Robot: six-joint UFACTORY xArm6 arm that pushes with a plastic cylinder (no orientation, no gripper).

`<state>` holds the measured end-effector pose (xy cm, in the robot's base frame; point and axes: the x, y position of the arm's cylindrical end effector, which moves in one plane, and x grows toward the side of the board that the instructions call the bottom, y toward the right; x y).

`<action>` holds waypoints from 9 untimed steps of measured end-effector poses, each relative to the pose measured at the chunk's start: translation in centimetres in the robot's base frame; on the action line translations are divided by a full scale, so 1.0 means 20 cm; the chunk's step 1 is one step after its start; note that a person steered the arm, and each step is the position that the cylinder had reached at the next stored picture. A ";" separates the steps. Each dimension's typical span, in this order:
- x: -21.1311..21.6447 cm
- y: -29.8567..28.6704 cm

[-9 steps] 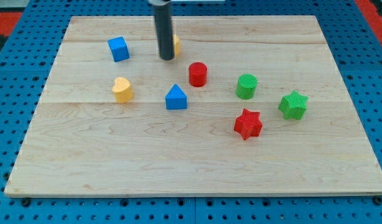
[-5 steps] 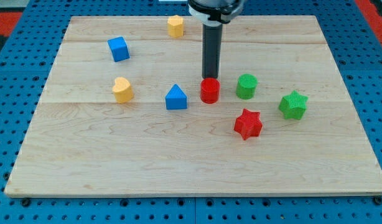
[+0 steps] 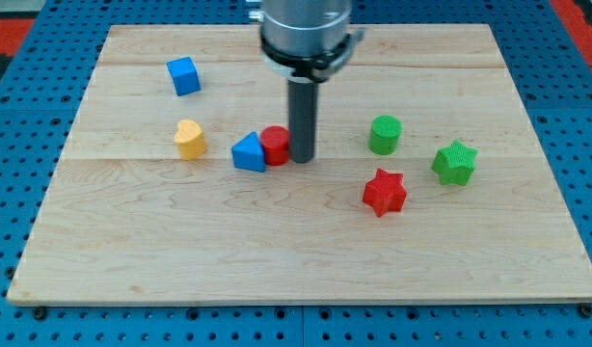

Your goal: Move the red circle towards the bottom left of the blue cube

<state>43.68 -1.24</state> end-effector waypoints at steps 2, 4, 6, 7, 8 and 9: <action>-0.27 -0.42; -0.02 -0.44; -0.34 -0.61; -0.30 -0.58; -0.31 -0.34; -0.52 -0.39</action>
<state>33.20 -8.95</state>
